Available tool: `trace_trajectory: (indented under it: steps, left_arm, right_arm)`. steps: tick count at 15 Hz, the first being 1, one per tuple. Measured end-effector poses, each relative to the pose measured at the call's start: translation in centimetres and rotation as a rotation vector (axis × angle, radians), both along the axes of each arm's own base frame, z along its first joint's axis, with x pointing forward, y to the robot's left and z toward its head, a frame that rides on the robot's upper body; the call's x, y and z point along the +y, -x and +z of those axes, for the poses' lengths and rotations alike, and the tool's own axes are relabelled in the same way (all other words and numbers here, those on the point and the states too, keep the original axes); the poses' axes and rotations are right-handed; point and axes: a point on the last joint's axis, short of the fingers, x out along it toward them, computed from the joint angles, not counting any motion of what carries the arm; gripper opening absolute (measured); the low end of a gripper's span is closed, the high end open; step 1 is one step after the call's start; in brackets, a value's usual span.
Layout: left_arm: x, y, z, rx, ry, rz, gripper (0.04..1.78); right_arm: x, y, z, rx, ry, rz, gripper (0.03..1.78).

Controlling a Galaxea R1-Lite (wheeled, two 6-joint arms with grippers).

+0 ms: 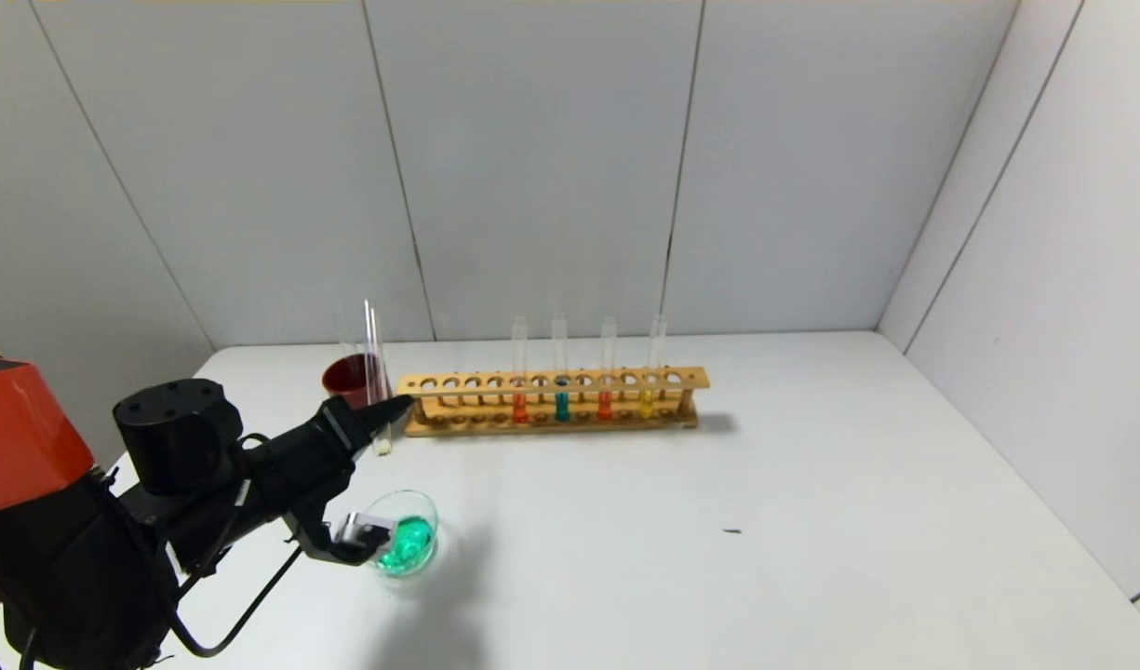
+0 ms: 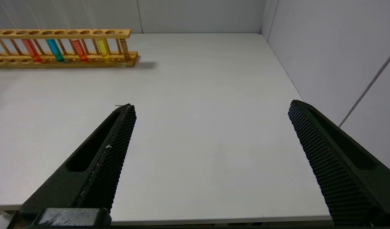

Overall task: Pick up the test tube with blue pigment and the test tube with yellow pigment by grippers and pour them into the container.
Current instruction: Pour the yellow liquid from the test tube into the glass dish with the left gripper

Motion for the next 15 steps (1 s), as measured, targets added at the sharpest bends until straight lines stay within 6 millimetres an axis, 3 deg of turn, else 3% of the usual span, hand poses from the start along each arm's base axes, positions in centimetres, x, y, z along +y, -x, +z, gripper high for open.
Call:
trace_trajectory:
  steps: [10,15]
  left_arm:
    - [-0.23,0.4,0.25,-0.053,-0.07,-0.009,0.34]
    - [-0.11,0.43,0.87,0.003,0.05,0.054,0.34]
  right_arm:
    - [0.0,0.0,0.0,0.0,0.0,0.0,1.75]
    - [0.0,0.0,0.0,0.0,0.0,0.0,1.75]
